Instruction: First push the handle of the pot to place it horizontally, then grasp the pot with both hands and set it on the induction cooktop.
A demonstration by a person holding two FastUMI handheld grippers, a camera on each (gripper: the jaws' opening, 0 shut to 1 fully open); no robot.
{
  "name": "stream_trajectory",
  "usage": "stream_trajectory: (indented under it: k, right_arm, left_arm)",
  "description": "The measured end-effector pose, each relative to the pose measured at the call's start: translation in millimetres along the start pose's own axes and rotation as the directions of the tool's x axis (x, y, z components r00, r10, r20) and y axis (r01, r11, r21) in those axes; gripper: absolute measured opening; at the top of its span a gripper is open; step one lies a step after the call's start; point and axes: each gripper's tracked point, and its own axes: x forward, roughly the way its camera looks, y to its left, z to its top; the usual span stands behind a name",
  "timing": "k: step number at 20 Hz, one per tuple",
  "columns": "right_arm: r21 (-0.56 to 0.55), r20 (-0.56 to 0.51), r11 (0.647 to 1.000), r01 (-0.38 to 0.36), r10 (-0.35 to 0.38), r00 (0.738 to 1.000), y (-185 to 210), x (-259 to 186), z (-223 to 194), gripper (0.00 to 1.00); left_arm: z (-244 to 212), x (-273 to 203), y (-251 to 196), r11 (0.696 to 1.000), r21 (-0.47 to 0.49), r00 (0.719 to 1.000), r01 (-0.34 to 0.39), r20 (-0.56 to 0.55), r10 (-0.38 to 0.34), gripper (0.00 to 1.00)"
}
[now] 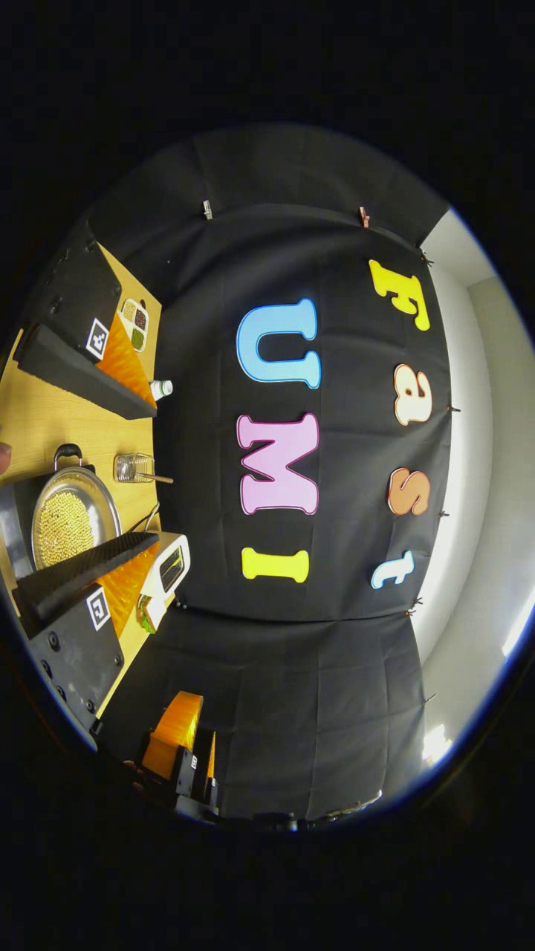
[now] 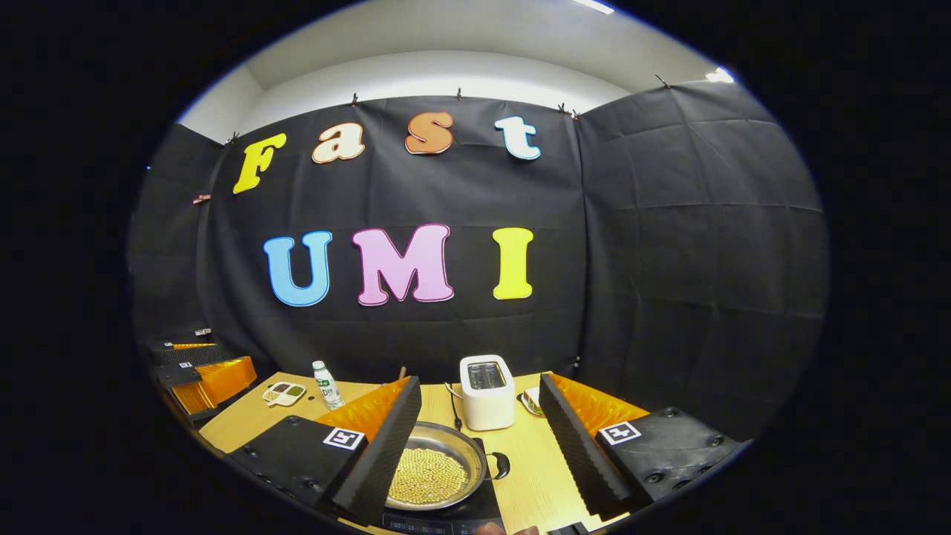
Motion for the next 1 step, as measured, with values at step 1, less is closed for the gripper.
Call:
stream_trajectory:
  k: [1]
  right_arm:
    - [0.0,-0.001,1.0,0.0,0.0,1.0,-0.7,-0.3,-0.1,0.98]
  left_arm:
    - [-1.2,-0.3,0.5,1.0,0.002,1.0,-0.001,-0.003,0.001,0.95]
